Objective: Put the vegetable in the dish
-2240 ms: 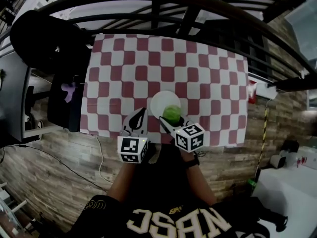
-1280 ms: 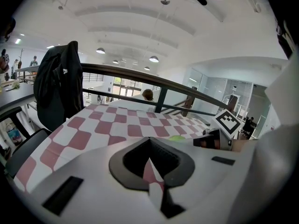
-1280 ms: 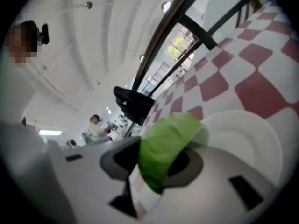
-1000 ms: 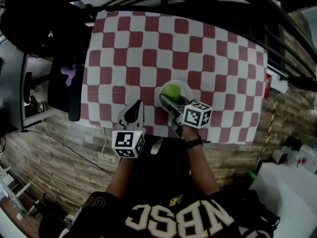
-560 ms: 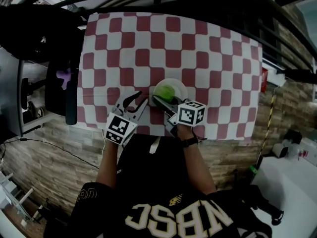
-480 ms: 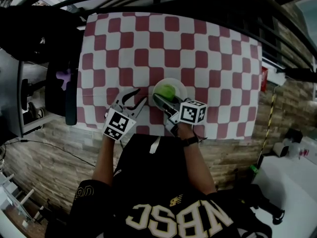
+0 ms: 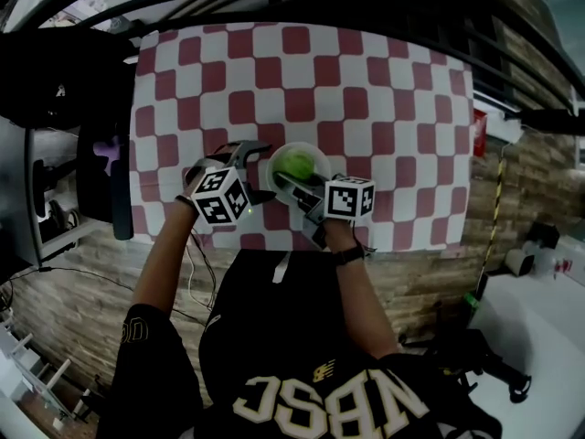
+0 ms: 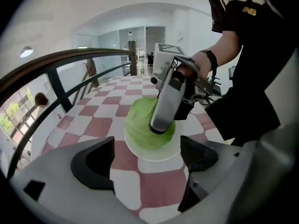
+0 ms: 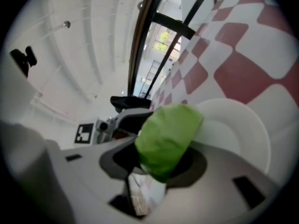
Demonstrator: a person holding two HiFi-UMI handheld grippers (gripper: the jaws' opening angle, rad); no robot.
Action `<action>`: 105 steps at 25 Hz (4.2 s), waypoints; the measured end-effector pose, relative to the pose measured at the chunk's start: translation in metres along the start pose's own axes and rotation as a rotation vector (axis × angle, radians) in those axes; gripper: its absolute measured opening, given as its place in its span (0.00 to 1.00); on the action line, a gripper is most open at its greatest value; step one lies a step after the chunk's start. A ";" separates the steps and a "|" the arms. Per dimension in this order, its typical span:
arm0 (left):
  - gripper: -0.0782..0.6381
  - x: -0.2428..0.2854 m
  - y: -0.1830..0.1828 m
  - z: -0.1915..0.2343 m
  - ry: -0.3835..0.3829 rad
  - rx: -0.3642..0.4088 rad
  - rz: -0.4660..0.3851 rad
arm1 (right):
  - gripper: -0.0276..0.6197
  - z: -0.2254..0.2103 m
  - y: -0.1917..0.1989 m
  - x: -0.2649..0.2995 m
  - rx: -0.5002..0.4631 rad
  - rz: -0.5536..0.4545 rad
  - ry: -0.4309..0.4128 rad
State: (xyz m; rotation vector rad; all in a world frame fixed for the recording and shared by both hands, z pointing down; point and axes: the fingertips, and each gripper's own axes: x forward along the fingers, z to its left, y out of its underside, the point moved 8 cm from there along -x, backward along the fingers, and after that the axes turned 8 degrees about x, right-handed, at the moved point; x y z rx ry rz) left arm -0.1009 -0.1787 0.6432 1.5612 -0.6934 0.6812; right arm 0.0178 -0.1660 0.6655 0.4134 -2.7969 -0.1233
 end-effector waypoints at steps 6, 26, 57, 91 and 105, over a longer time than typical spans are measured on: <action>0.73 0.019 -0.030 0.007 0.130 0.241 0.015 | 0.28 0.001 -0.004 0.001 -0.010 0.061 0.003; 0.72 0.039 -0.045 0.008 0.247 0.412 0.188 | 0.54 0.000 -0.005 -0.079 0.004 0.130 0.147; 0.66 -0.090 -0.106 0.037 -0.397 -0.196 -0.229 | 0.54 0.146 -0.049 -0.135 -0.724 -0.306 0.314; 0.13 -0.218 -0.153 -0.063 -0.978 -0.490 -0.748 | 0.07 0.272 0.019 -0.113 -1.038 -0.671 0.478; 0.13 -0.226 -0.149 -0.055 -1.035 -0.520 -0.772 | 0.07 0.276 0.013 -0.108 -1.057 -0.649 0.465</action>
